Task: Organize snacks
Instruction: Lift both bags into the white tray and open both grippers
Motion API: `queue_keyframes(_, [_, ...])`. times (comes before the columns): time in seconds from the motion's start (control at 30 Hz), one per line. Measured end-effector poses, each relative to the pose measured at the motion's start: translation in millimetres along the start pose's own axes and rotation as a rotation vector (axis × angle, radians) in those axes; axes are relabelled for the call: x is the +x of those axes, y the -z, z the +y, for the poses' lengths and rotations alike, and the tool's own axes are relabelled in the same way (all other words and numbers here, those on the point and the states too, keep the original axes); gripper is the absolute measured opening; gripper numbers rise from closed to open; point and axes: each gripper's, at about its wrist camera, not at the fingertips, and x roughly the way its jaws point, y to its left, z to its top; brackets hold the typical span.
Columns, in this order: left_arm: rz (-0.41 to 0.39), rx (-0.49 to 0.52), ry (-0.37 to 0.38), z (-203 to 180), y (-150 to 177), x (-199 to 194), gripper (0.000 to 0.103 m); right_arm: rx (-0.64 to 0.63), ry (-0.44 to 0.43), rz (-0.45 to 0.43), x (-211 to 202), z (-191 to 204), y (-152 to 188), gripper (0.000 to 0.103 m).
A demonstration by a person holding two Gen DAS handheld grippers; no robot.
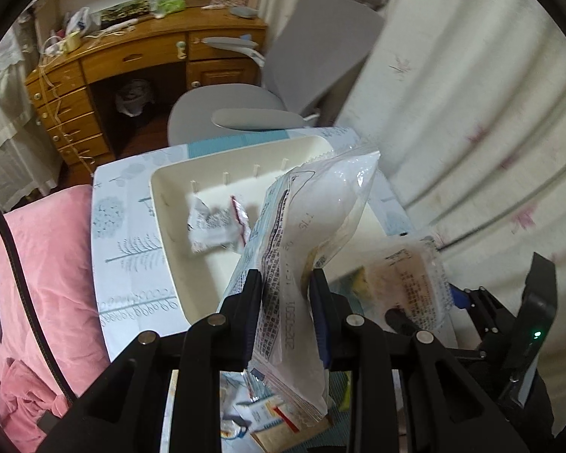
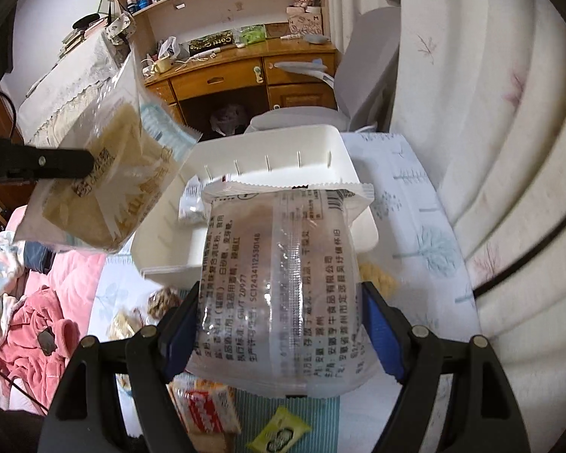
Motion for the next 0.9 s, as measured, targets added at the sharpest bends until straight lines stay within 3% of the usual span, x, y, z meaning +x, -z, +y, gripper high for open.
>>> queue_keyframes(0.37, [0.004,-0.119,-0.074,17,-13,45,0.024,-0.048,-0.012,-0.026,43,-15,-45,0.080])
queue_keyframes(0.73, [0.039,-0.218,-0.073,34,-9,89,0.025,-0.085,-0.089,-0.030,87,-24,-65,0.081])
queue_keyframes(0.87, [0.032,-0.221,-0.080,31,-8,89,0.060,-0.104,-0.084,-0.048,93,-22,-67,0.083])
queue_keyframes(0.9, [0.032,-0.222,-0.091,31,-8,88,0.062,-0.107,-0.085,-0.042,95,-21,-67,0.086])
